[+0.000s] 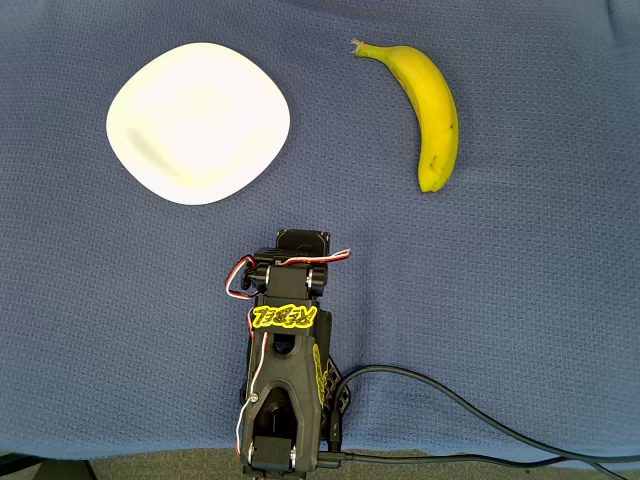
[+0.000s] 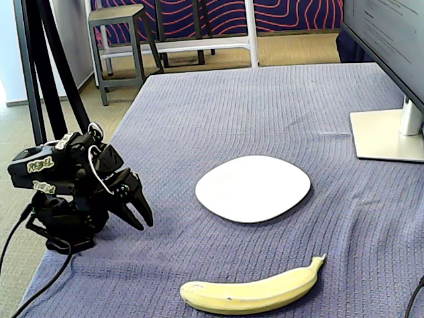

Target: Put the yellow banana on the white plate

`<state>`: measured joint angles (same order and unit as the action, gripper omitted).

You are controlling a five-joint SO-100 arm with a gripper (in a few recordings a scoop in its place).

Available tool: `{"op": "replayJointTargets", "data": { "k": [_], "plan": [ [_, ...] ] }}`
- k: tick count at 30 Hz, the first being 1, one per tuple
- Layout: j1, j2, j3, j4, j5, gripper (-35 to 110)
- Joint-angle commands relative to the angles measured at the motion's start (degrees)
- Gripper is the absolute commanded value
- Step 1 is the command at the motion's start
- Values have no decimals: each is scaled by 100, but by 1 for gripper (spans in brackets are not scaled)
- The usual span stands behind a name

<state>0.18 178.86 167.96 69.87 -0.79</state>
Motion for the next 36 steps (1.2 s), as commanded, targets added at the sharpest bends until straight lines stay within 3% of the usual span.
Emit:
{"op": "replayJointTargets", "data": {
  "k": [1, 12, 21, 36],
  "plan": [
    [-316, -352, -193, -765, 132, 6],
    [-360, -352, -202, -800, 62, 0],
    [-457, -668, -492, -1301, 571, 14],
    [-35, -3929, -2646, -2856, 2188, 19]
  ]
}}
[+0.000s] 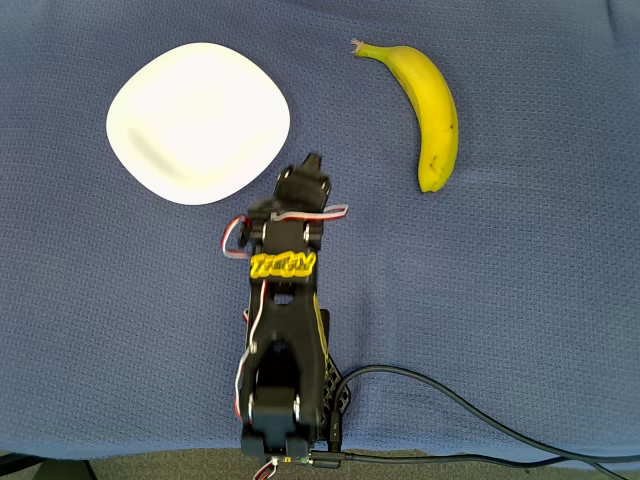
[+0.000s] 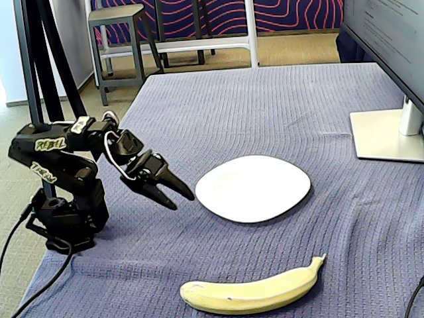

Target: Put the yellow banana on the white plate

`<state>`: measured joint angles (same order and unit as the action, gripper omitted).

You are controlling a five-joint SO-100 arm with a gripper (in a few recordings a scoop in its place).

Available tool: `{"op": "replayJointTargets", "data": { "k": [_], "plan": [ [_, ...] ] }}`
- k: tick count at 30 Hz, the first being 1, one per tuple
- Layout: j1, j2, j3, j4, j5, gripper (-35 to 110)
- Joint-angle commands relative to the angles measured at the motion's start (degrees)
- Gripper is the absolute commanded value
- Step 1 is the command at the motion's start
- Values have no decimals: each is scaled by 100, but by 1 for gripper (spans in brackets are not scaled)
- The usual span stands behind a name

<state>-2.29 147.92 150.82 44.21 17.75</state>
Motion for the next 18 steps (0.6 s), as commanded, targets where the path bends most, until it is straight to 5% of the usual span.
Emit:
{"op": "replayJointTargets", "data": {
  "k": [1, 18],
  "plan": [
    [299, -1125, -1195, -290, 466, 18],
    [1257, -3858, -3639, -141, 2391, 27]
  ]
}}
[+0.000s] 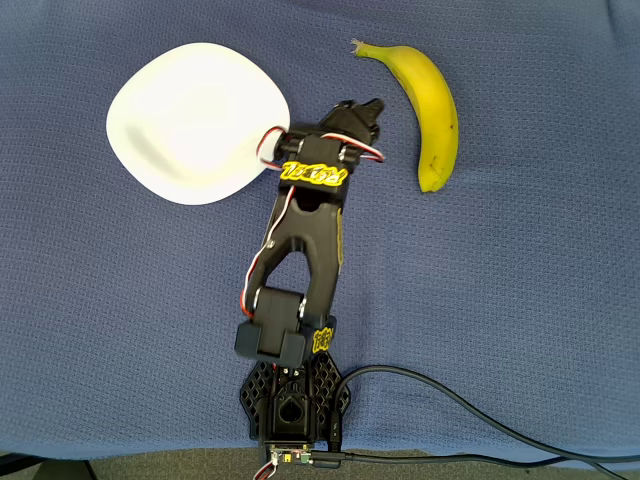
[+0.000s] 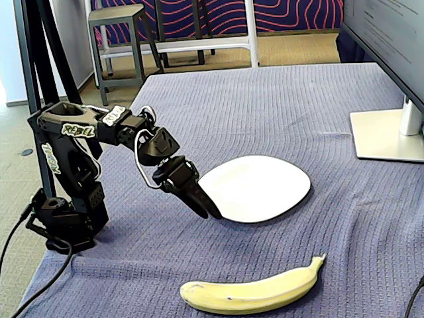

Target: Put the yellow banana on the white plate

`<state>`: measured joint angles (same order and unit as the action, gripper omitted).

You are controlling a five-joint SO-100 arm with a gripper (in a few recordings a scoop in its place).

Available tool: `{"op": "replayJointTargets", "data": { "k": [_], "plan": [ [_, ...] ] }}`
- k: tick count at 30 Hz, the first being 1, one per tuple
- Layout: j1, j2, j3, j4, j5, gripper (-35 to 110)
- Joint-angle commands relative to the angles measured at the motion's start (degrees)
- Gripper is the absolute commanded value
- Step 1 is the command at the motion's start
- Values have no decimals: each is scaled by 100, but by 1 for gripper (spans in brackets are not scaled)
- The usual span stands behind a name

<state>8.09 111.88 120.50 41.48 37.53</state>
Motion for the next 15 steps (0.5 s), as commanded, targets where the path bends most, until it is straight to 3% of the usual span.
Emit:
{"op": "replayJointTargets", "data": {
  "k": [1, 8, 15],
  "plan": [
    [308, -448, -782, 255, 615, 27],
    [773, -1696, -2021, 817, 1591, 29],
    [923, -2566, -3287, 1248, 1846, 31]
  ]
}}
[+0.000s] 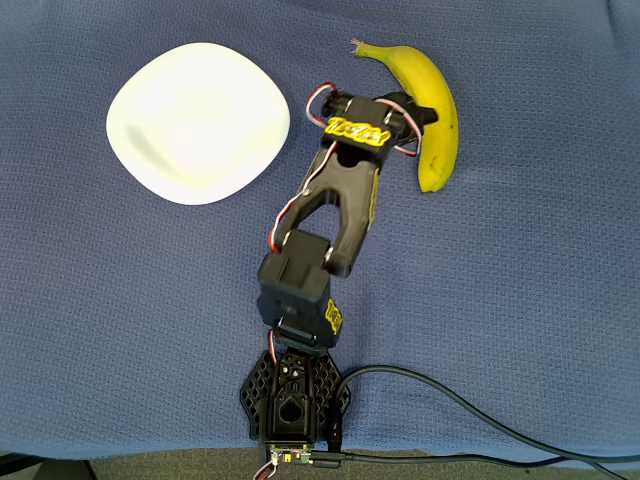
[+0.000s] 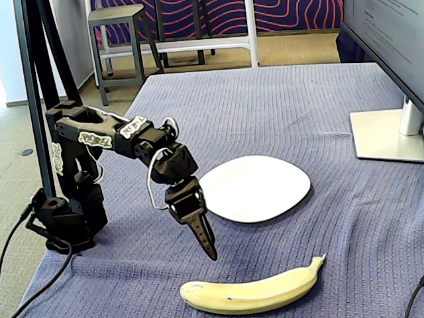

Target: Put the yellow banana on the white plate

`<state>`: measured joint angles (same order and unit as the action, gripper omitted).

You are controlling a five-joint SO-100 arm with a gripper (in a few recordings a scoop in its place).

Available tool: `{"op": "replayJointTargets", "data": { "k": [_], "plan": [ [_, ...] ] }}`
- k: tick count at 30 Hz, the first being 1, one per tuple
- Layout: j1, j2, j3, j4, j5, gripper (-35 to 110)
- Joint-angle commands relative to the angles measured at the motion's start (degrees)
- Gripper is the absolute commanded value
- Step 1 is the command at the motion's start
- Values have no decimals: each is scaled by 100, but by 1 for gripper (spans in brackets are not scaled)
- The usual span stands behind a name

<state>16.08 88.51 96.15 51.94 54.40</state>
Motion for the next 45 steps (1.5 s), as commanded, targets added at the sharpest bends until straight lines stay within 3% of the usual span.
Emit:
{"op": "replayJointTargets", "data": {
  "k": [1, 10, 31, 45],
  "plan": [
    [185, -378, -1090, 290, 255, 31],
    [615, -1591, -2417, 457, 747, 30],
    [1116, -2268, -2312, 457, 264, 37],
    [536, -1916, -2531, 598, 686, 38]
  ]
}}
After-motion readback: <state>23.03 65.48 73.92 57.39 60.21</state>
